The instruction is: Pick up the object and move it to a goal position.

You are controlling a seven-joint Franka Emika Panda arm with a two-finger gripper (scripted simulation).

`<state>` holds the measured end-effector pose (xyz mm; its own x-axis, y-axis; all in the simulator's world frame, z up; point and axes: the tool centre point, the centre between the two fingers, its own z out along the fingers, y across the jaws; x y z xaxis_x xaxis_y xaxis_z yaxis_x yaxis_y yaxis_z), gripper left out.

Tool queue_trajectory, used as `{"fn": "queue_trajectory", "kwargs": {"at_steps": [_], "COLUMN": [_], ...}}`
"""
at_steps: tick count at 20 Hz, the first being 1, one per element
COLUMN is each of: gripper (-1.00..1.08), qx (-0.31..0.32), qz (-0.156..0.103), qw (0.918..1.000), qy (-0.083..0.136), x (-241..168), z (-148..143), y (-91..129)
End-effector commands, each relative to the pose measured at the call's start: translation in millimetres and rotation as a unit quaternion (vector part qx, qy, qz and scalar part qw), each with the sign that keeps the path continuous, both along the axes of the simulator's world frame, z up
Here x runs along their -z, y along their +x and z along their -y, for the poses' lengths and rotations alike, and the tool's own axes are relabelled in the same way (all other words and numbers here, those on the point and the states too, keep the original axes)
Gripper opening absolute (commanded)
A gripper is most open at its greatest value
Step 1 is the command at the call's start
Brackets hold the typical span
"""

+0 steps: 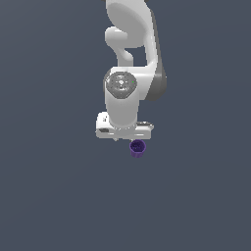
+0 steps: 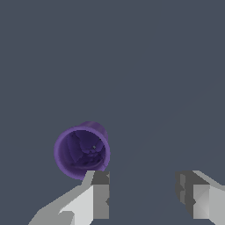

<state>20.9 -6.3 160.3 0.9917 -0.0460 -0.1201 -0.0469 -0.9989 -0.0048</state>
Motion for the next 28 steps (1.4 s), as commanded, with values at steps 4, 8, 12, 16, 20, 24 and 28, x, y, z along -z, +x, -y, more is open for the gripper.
{"fn": "queue_trajectory", "kwargs": {"at_steps": [4, 8, 12, 16, 20, 24, 28], "gripper": [0.28, 0.28, 0.28, 0.28, 0.28, 0.28, 0.28], "qx": [0.013, 0.022, 0.03, 0.036, 0.041, 0.044, 0.045], "qz": [-0.053, -0.093, -0.132, -0.166, -0.192, -0.21, -0.22], "qw": [0.9985, 0.9954, 0.9907, 0.9853, 0.9803, 0.9765, 0.9742], "qy": [0.005, 0.009, 0.012, 0.015, 0.016, 0.017, 0.018], "x": [17, 30, 42, 52, 59, 63, 66], "z": [-6, -10, -15, -19, -23, -25, -26], "y": [3, 4, 2, 0, -3, -5, -6]}}
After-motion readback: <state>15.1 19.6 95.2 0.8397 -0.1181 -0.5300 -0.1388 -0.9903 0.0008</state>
